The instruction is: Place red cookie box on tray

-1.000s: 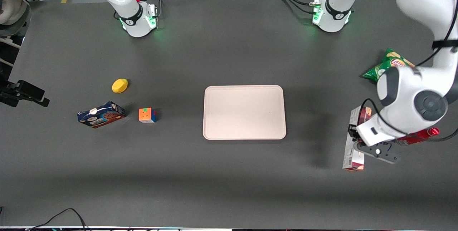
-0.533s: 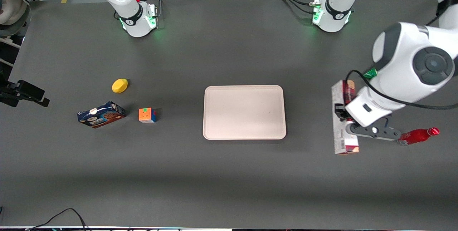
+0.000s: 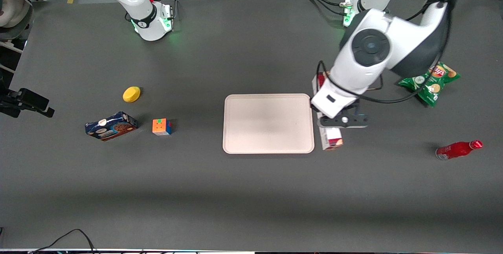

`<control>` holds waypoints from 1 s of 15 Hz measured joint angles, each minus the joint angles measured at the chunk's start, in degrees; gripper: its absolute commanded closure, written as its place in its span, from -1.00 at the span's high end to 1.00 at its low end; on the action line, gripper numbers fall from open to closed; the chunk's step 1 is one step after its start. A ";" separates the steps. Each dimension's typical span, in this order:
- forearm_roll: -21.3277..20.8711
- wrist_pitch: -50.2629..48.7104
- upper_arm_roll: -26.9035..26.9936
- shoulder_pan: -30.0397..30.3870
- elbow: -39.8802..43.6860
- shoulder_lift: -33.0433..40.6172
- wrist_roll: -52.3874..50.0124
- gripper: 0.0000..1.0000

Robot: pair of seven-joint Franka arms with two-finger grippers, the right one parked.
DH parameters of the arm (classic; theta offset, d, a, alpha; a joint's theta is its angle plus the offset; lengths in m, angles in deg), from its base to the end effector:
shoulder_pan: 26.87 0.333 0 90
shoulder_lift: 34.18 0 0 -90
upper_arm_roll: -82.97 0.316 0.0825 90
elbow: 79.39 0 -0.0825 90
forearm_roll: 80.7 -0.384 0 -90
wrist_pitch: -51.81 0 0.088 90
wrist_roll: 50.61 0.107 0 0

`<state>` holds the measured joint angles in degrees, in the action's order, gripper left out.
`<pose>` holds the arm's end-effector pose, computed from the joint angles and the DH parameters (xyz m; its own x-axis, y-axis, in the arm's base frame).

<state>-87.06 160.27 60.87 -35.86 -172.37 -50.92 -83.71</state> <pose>0.5664 -0.3043 0.4629 0.9999 0.0147 -0.0015 0.0147 -0.9999 0.0030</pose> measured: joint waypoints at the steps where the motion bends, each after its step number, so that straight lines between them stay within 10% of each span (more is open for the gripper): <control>1: -0.53 2.85 -0.57 -0.04 -2.37 -0.23 -1.09 -1.00; 15: -12.96 31.87 -2.16 -1.65 -20.79 -9.38 -12.68 -1.00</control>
<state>-100.02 192.14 58.71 -37.51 -193.16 -60.30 -96.40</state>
